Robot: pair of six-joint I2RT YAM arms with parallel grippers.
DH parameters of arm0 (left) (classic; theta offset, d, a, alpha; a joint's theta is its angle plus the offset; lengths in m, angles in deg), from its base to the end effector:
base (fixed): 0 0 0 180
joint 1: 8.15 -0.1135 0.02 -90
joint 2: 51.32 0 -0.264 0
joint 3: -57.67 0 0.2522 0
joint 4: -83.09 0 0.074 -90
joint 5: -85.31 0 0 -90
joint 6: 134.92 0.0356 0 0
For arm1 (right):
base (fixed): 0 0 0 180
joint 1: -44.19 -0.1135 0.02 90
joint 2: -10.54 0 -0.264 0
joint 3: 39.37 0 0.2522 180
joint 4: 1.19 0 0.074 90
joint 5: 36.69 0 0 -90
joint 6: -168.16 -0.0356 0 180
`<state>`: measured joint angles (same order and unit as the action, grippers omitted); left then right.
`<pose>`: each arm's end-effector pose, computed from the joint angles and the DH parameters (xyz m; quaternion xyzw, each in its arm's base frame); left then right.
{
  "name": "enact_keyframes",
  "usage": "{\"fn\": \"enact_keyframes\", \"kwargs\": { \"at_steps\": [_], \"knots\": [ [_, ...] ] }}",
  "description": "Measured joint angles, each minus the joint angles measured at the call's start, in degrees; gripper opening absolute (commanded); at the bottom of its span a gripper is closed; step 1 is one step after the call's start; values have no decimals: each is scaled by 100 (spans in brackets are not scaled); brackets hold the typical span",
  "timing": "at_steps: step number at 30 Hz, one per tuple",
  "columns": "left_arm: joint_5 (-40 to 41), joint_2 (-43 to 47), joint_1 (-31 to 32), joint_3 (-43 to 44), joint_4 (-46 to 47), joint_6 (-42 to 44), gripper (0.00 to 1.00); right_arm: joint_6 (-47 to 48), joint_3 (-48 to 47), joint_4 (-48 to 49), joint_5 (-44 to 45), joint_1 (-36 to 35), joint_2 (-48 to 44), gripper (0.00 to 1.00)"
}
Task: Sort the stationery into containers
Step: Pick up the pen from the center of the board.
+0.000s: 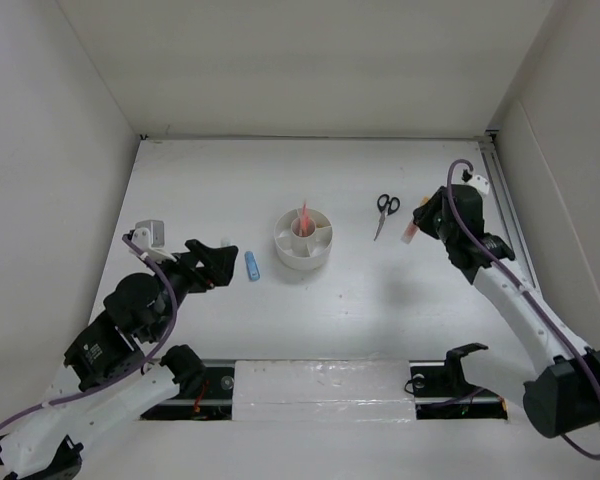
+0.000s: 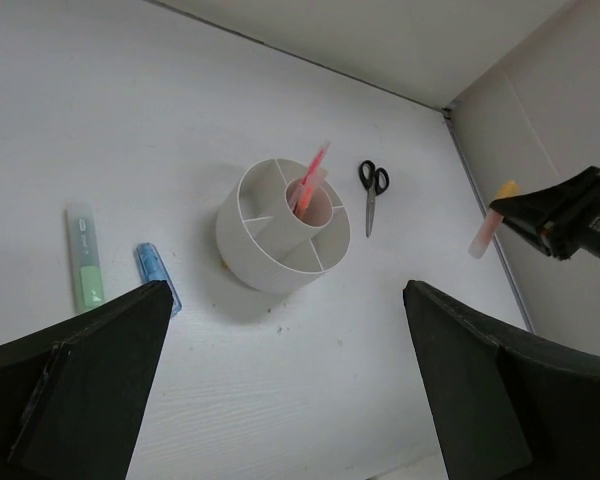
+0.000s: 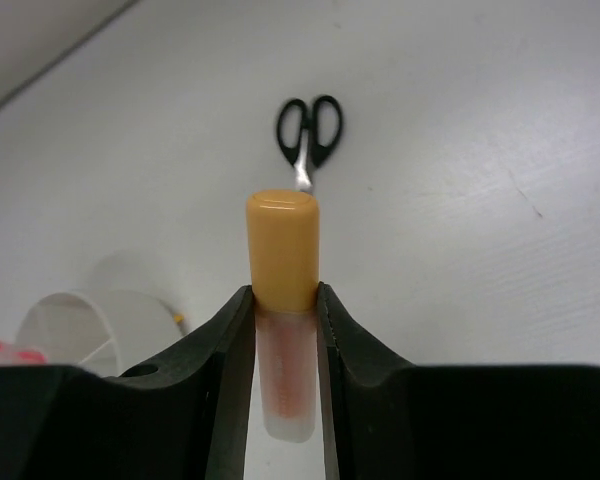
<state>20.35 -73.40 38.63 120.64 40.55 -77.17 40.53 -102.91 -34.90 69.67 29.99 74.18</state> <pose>0.0604 -0.0423 0.3748 -0.0613 0.7136 -0.3129 0.6237 0.2398 0.0503 0.2894 0.2429 0.8414 0.0908 0.4741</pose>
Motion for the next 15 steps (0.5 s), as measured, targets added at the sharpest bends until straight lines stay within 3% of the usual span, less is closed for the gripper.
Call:
{"fn": "enact_keyframes", "kwargs": {
  "at_steps": [5,15],
  "knots": [
    [98,-33,0,0,-37,-74,100,501,-2,643,-413,-278,-527,0],
    [203,-179,0,0,-66,-144,100,1349,-4,1412,-841,-1279,-492,0]
  ]
}}
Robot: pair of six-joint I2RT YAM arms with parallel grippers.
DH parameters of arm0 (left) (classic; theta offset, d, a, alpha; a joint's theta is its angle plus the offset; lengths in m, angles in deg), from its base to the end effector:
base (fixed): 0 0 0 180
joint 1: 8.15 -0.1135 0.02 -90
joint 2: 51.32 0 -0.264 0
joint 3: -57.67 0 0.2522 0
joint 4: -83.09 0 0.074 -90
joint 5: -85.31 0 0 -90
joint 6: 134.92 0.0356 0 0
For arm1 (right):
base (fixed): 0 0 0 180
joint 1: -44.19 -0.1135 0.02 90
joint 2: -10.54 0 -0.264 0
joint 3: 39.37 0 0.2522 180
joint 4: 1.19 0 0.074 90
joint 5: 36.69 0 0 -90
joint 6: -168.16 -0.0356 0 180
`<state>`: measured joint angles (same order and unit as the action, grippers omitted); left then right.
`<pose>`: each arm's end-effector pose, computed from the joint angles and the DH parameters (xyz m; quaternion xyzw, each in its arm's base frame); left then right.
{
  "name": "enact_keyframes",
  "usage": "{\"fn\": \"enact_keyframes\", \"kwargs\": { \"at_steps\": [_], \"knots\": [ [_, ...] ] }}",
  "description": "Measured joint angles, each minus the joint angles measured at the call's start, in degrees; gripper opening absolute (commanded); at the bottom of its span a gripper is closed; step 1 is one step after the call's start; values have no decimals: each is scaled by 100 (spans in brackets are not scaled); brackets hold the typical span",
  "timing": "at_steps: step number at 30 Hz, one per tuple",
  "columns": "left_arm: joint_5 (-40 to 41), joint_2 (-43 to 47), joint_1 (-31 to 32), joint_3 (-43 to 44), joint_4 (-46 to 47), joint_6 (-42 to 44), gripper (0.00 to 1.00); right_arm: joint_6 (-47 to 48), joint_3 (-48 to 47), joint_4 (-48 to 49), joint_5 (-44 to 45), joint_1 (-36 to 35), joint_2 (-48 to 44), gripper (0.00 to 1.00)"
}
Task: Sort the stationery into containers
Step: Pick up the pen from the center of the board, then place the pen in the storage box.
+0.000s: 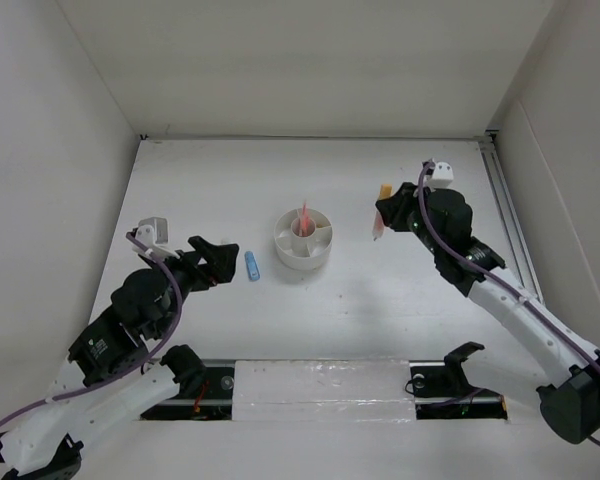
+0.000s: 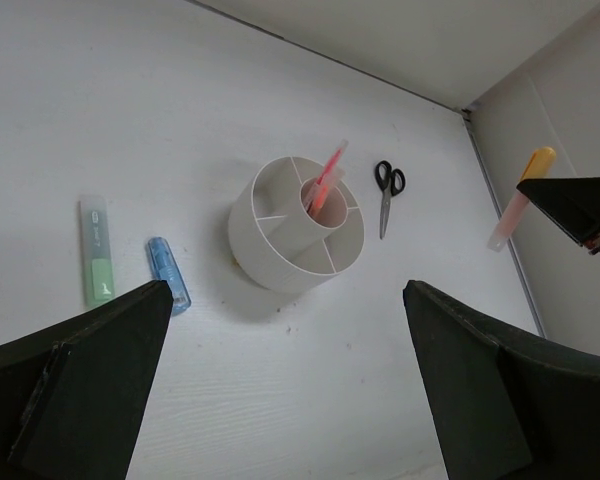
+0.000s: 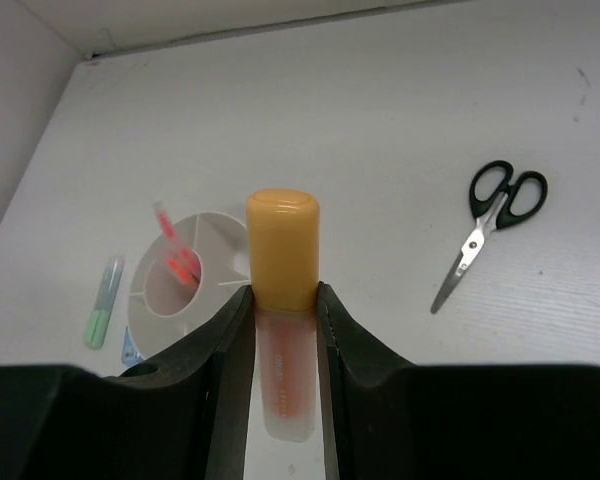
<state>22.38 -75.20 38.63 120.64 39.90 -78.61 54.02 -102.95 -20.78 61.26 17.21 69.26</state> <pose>0.0664 -0.0470 0.3718 -0.0773 0.7252 -0.2971 0.6164 0.2160 0.1044 0.3327 0.0227 0.7908 0.2133 0.5732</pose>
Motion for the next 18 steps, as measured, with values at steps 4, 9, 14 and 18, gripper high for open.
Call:
{"fn": "enact_keyframes", "kwargs": {
  "at_steps": [4,9,14,18],
  "knots": [
    [0,-33,0,0,-4,-2,100,229,0,378,-116,-219,81,0],
    [2,-33,0,0,-2,-4,100,494,20,1016,-234,-551,177,0],
    [0,-42,0,0,-2,-2,100,638,229,1996,-531,-721,474,0],
    [0,-46,0,0,-2,-2,100,669,466,2730,-756,-793,909,0]
  ]
}}
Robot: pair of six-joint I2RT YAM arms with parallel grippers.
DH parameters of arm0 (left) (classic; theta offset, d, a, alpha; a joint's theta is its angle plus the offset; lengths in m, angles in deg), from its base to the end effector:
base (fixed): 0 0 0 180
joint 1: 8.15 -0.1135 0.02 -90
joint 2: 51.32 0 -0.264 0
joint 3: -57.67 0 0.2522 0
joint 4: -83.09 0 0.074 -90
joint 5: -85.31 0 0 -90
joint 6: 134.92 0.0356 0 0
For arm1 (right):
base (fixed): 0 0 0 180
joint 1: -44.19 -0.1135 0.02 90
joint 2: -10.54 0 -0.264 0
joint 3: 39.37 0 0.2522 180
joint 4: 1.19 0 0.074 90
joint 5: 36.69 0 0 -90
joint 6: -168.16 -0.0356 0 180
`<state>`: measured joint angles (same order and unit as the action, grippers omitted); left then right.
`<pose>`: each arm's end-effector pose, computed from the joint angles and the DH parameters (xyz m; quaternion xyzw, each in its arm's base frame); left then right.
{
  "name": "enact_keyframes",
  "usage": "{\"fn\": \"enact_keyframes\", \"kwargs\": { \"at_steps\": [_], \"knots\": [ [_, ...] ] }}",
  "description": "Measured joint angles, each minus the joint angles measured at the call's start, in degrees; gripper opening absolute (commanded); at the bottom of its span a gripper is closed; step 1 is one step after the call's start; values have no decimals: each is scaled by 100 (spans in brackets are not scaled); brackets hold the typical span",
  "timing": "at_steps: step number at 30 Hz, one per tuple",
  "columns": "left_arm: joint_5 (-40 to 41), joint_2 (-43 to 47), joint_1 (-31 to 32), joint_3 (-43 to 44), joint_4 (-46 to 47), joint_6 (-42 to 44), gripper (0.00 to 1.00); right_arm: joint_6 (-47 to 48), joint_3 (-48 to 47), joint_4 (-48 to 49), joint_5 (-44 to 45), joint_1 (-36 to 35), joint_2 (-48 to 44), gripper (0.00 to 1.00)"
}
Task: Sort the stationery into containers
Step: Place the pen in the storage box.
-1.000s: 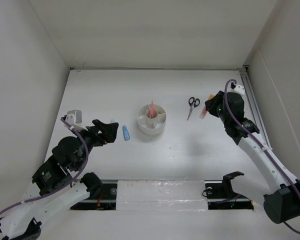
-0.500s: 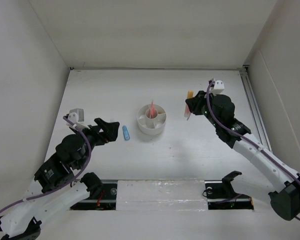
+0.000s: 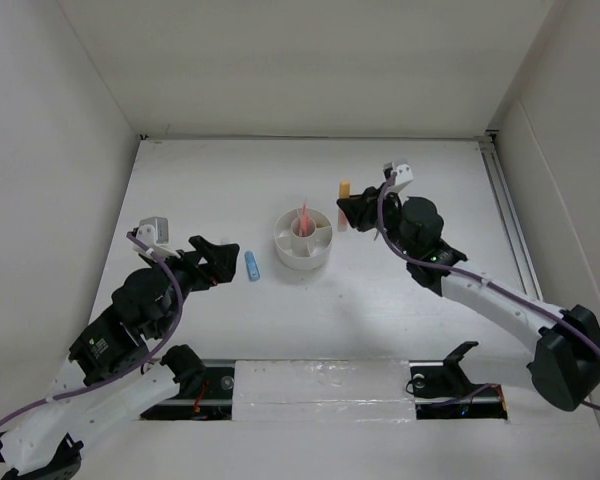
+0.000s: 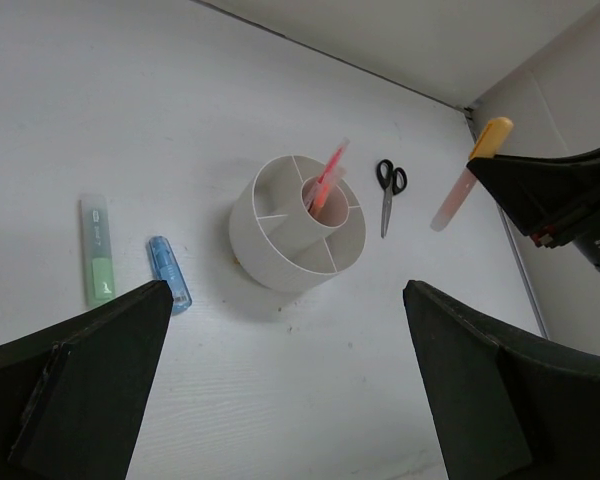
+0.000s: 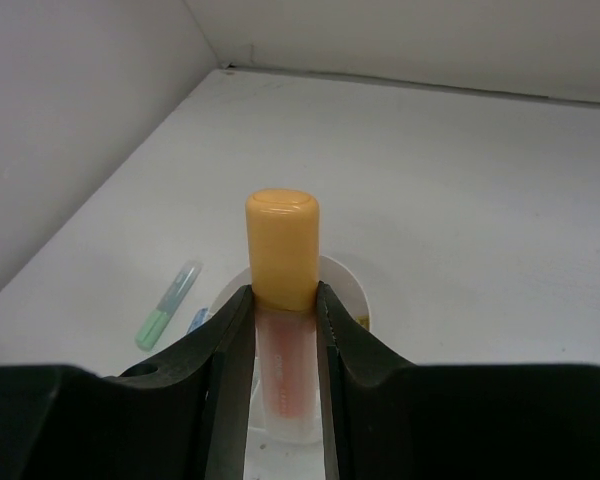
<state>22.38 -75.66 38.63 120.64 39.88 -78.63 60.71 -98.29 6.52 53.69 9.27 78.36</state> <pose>0.0679 -0.0485 0.3713 -0.0764 0.7278 -0.2948 0.6145 0.2290 0.1596 0.3167 -0.1062 0.7065 0.3066 0.6290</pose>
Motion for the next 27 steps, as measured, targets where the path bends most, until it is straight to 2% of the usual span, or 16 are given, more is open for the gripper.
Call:
{"fn": "enact_keyframes", "kwargs": {
  "at_steps": [13,20,27],
  "knots": [
    [-46,0,0,0,7,28,100,188,365,1934,-704,-192,730,0],
    [-74,0,0,0,7,28,100,229,645,2441,-968,-192,750,0],
    [-116,0,0,0,7,52,100,227,754,2970,-1655,-31,844,0]
  ]
}}
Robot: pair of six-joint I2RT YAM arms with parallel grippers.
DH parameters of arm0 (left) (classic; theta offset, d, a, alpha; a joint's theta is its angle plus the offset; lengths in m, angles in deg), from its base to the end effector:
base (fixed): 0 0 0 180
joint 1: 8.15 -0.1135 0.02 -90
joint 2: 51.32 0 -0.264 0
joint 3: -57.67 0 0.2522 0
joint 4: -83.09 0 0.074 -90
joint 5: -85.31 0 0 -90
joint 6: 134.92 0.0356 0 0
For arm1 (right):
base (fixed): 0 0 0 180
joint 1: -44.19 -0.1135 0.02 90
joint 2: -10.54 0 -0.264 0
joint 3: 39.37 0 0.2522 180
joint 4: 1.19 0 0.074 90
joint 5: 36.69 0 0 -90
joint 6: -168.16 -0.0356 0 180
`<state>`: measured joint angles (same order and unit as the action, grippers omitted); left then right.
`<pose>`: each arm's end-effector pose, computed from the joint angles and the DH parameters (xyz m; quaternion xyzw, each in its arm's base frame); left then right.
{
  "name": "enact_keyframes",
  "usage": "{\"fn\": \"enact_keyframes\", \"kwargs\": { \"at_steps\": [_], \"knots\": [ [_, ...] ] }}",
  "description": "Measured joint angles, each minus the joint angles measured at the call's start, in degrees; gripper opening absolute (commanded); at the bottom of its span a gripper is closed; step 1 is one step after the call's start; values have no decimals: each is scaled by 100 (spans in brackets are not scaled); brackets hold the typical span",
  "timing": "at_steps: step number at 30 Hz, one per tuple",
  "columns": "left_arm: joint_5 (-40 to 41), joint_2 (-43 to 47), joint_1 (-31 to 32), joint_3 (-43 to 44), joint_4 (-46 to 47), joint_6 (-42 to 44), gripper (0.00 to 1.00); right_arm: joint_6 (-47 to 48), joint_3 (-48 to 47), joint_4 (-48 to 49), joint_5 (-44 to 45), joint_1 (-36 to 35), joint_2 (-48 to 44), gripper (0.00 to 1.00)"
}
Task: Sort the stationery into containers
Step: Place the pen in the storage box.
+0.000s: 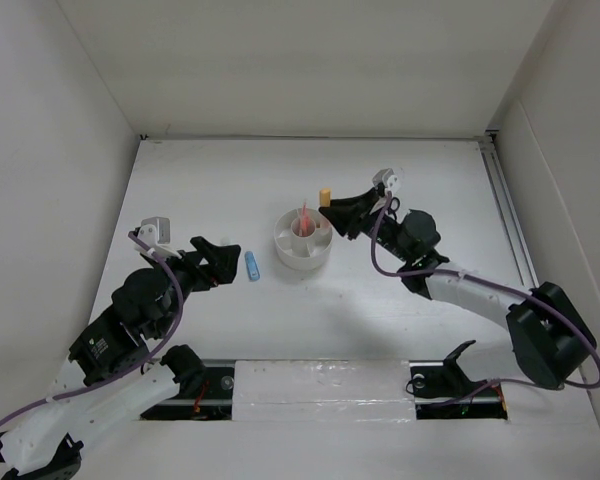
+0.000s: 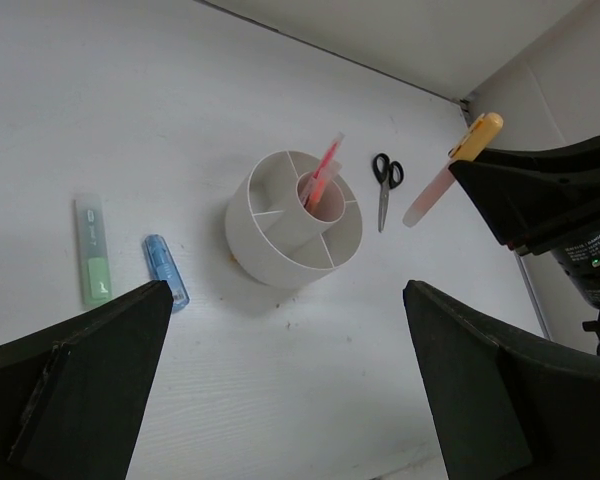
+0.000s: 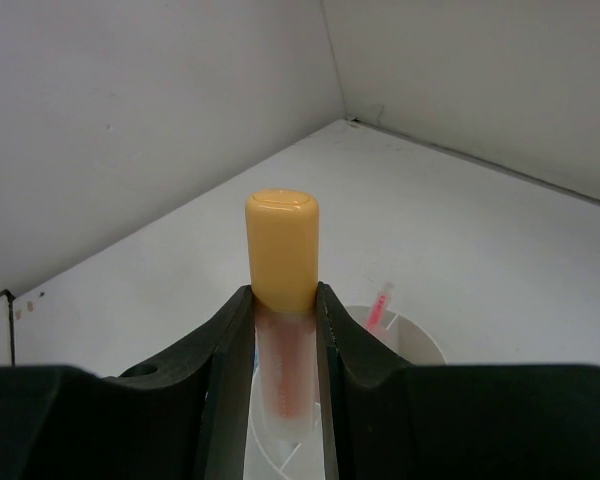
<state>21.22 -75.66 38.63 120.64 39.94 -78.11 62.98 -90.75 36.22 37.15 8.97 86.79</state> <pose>0.0676 -0.0492 0.3714 -0.0664 0.7287 -0.2988 0.6126 0.2326 0.1763 0.2874 -0.2158 0.5909 0.4084 0.6614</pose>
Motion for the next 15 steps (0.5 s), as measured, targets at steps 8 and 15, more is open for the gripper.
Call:
{"fn": "enact_keyframes", "kwargs": {
  "at_steps": [8,15],
  "knots": [
    [-2,0,0,0,0,20,100,42,0,321,-544,144,352,0],
    [-55,-11,0,0,7,59,100,44,-2,702,-1075,328,769,0]
  ]
}}
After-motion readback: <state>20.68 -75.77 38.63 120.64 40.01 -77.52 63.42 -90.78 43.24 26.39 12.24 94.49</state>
